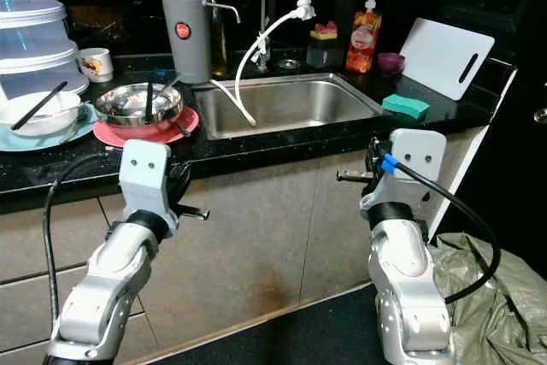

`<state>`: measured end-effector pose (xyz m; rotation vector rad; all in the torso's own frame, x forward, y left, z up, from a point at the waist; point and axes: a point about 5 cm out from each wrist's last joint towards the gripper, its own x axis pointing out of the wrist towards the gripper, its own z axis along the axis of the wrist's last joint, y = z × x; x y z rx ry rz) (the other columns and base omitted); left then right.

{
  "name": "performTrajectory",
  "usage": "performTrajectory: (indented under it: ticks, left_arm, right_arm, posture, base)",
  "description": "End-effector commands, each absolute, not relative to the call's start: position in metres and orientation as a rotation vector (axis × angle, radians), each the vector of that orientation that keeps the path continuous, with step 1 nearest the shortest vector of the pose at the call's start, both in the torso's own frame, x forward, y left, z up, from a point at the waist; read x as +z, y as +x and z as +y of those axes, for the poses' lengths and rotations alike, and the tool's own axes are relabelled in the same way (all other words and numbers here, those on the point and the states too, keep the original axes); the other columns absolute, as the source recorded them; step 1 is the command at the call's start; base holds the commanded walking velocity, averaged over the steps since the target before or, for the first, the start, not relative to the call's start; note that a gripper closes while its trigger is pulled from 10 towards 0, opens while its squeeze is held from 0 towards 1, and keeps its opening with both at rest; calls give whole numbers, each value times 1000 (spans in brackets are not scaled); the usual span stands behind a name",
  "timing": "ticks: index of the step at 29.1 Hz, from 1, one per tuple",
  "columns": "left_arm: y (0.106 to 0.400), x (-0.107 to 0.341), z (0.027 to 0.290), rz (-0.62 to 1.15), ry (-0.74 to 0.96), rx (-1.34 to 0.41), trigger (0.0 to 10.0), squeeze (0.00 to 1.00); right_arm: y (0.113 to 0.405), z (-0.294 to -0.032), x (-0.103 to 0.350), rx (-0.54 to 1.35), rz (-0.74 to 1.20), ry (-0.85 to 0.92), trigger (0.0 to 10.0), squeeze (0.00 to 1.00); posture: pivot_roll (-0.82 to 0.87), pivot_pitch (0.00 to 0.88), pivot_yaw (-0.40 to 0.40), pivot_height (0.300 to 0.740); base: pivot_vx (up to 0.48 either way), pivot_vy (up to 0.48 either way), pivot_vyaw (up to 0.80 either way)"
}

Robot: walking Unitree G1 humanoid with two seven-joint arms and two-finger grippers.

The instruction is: Kitchen organization

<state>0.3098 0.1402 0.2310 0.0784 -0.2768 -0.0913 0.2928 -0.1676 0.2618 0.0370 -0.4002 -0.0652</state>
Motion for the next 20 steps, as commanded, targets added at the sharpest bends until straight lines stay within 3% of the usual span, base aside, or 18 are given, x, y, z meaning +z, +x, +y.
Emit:
performTrajectory:
  ticks: [1, 15, 20]
  left_arm:
    - [308, 229, 140, -269, 98, -98, 10000, 0]
    - [305, 239, 136, -346, 128, -114, 10000, 0]
    - [304, 270, 147, -515, 188, -22, 10000, 0]
  right_arm:
    - [292, -170, 263, -79, -409, 25, 10000, 0]
    - [290, -172, 272, -98, -464, -29, 10000, 0]
    - [285, -174, 303, -94, -603, -73, 10000, 0]
  posture:
    - [-9, 95, -51, 740]
    - [-8, 97, -50, 740]
    - [-9, 97, -52, 740]
  base:
    - [0, 0, 0]
    - [0, 0, 0]
    - [0, 0, 0]
